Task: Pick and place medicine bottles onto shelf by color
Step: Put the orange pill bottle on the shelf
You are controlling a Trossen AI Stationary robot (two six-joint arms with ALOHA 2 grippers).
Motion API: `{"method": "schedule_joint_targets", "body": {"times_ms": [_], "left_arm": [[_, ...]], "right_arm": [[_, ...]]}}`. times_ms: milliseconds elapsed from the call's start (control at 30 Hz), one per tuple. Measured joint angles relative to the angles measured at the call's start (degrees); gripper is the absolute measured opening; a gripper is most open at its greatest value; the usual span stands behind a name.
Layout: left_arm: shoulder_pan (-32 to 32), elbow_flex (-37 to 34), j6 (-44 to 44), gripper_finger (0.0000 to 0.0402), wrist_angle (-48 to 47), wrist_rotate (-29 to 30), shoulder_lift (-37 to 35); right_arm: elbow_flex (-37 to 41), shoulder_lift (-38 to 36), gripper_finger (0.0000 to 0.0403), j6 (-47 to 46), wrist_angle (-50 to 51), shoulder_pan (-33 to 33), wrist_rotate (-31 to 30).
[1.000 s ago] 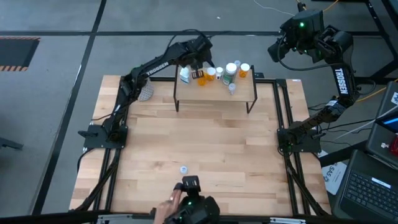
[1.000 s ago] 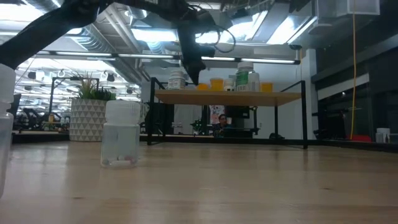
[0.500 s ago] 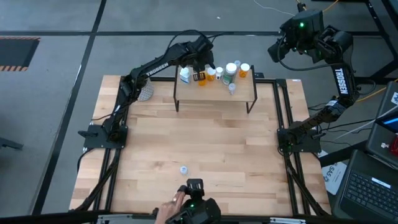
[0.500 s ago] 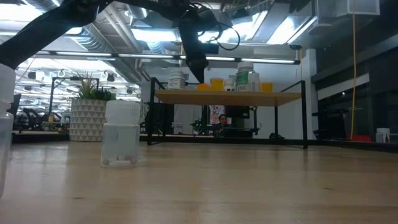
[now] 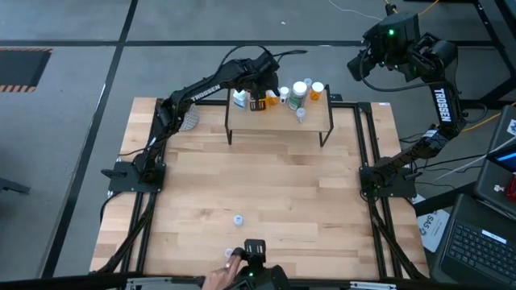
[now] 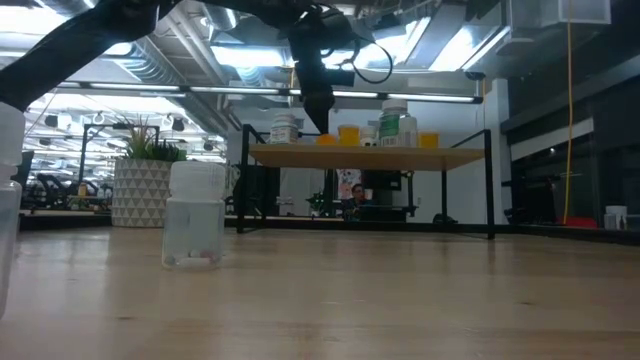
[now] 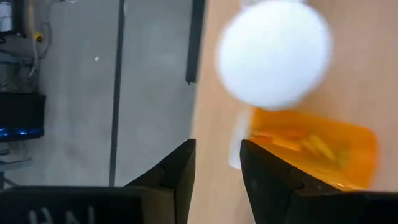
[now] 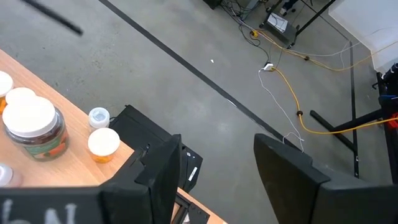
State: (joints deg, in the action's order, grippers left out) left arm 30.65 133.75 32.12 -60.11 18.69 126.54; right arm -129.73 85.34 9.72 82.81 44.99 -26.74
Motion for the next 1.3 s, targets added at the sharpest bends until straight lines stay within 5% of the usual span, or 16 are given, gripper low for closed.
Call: {"method": "schedule_joint_targets", "body": {"times_ms": [500, 900, 1300], "left_arm": [[-6.06, 0.00, -0.52, 0.0121, -9.46, 0.66, 0.00], [-8.47, 0.48, 0.33, 0.0122, -7.97, 16.64, -0.27], [-2.80, 0.47, -0.52, 0.0122, 2.52, 10.27, 0.20]], "right_arm": [[0.00, 0.00, 0.0204, 0.00, 1.68, 0.00, 0.00], [0.00, 0.00, 0.0204, 0.02, 1.91, 0.00, 1.47], [0.00, 0.02, 0.0204, 0.00, 2.30, -0.01, 2.52]]}}
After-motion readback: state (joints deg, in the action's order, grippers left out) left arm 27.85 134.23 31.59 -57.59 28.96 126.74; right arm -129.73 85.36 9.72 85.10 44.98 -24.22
